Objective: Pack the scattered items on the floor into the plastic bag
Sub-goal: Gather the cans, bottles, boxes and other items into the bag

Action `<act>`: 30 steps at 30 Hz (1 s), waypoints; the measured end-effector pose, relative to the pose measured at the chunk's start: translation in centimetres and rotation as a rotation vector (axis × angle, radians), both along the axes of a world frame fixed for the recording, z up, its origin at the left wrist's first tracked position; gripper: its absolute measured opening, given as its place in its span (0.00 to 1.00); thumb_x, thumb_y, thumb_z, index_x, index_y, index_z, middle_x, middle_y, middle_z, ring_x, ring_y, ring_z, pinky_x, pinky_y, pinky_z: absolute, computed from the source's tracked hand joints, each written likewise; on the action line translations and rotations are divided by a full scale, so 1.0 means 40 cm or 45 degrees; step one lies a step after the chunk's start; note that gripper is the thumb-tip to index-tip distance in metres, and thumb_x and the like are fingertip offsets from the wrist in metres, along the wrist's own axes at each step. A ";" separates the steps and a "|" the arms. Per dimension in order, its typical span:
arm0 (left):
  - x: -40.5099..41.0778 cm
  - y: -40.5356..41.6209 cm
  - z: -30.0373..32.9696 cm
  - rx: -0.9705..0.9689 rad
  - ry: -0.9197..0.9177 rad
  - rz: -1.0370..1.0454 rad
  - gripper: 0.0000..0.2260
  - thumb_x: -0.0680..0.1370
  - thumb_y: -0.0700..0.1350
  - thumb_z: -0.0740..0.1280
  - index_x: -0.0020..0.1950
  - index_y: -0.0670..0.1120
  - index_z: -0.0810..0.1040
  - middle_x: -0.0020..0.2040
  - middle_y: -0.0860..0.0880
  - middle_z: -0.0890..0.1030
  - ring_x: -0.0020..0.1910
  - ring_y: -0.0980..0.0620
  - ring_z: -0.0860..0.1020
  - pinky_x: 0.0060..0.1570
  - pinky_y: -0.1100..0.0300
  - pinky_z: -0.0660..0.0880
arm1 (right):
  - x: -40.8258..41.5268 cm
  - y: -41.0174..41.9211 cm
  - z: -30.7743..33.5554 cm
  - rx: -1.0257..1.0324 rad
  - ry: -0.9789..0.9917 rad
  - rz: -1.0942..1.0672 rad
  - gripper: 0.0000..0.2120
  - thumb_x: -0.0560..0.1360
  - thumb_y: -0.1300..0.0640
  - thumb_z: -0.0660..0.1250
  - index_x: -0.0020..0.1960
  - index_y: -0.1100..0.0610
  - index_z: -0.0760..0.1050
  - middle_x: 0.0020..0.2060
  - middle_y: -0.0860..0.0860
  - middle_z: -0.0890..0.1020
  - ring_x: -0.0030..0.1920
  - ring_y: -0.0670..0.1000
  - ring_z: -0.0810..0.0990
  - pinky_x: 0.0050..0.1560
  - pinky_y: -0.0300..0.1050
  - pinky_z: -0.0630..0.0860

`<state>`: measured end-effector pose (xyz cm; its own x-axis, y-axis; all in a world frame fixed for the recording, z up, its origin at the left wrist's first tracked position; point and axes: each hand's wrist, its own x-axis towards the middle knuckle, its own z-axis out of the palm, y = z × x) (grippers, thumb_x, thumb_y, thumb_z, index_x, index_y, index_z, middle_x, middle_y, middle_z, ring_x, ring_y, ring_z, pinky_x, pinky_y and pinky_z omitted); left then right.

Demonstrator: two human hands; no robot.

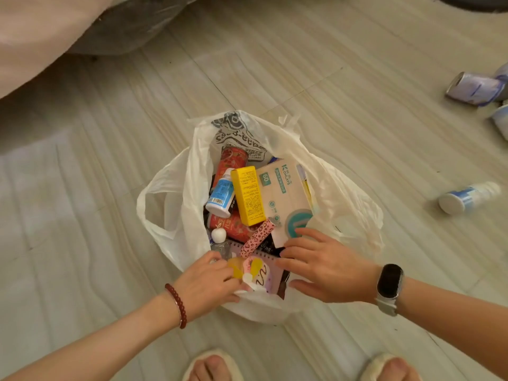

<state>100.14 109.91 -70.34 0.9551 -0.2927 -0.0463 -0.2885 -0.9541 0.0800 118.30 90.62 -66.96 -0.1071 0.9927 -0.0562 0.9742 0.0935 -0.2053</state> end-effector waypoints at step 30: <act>0.021 0.013 0.113 -0.086 -0.341 -0.104 0.11 0.78 0.54 0.56 0.52 0.54 0.76 0.42 0.53 0.82 0.38 0.54 0.75 0.30 0.61 0.71 | 0.156 -0.080 -0.043 0.374 -0.353 0.046 0.24 0.73 0.68 0.51 0.63 0.49 0.70 0.42 0.50 0.68 0.31 0.51 0.74 0.37 0.44 0.74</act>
